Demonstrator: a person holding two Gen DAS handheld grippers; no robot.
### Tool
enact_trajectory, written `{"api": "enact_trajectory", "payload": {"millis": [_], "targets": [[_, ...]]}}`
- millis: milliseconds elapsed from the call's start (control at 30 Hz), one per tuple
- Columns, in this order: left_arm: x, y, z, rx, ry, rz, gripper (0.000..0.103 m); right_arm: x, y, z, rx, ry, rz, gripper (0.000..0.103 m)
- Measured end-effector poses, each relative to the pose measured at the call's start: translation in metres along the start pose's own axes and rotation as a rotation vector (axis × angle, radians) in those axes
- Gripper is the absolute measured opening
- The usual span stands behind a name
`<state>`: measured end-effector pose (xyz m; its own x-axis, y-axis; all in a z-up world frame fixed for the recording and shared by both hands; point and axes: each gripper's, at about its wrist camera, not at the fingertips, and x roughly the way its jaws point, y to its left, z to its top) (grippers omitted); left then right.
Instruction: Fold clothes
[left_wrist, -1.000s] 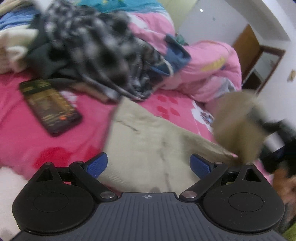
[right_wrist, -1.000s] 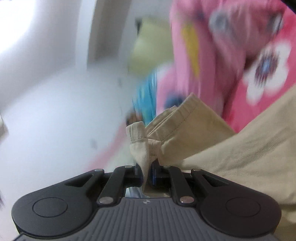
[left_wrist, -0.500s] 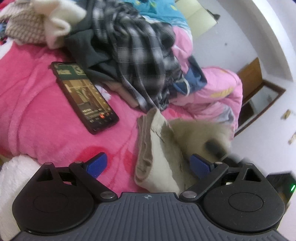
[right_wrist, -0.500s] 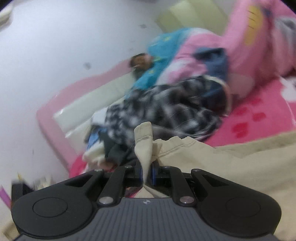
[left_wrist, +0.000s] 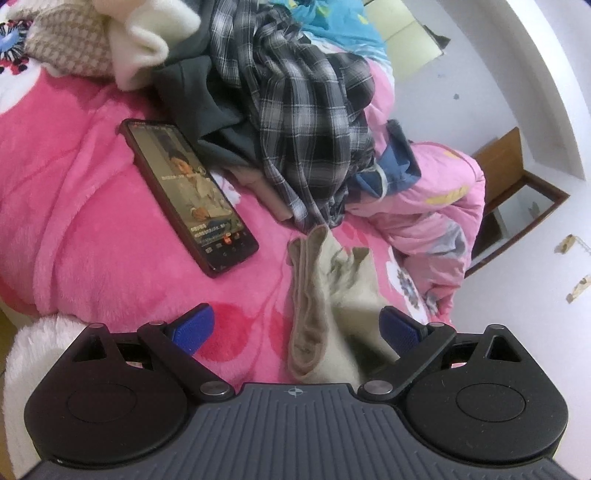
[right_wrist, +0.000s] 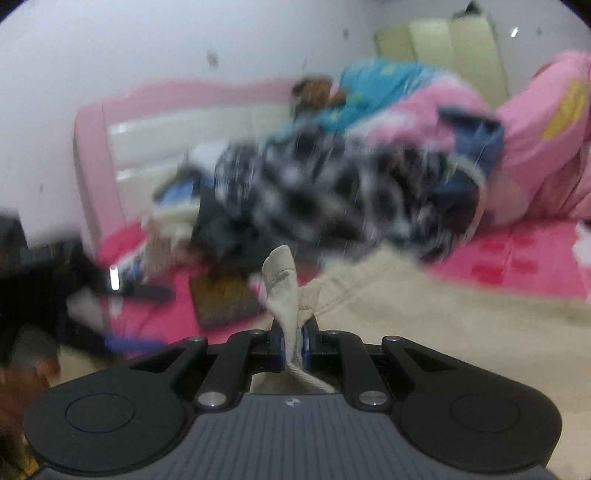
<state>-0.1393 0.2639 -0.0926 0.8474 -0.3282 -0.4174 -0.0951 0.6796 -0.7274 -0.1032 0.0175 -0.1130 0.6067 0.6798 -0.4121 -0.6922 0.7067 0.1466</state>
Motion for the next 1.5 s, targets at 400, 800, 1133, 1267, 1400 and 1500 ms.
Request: {"api": "enact_trajectory", "payload": {"millis": [400,800,1133,1267,1400,1500], "targets": [[0.015,-0.041,-0.002,0.122,0.016,-0.106,0.097,-0.019,0.005,-0.003,-0.036,0.043,0.045,0.027],[0.032,-0.072,-0.027,0.356,0.055,-0.046,0.092,-0.073,-0.048,0.007,0.068,0.063,0.138,0.040],[0.052,-0.088,-0.035,0.436,0.065,0.044,0.068,-0.035,-0.101,0.058,0.403,0.054,0.097,0.041],[0.054,-0.090,-0.042,0.480,0.046,0.089,0.065,0.003,-0.097,0.080,0.410,0.151,0.073,0.042],[0.051,-0.087,-0.045,0.485,0.035,0.107,0.059,0.039,-0.099,0.109,0.345,0.210,0.005,0.042],[0.046,-0.083,-0.047,0.488,0.033,0.117,0.057,0.063,-0.099,0.122,0.275,0.257,-0.021,0.042]]}}
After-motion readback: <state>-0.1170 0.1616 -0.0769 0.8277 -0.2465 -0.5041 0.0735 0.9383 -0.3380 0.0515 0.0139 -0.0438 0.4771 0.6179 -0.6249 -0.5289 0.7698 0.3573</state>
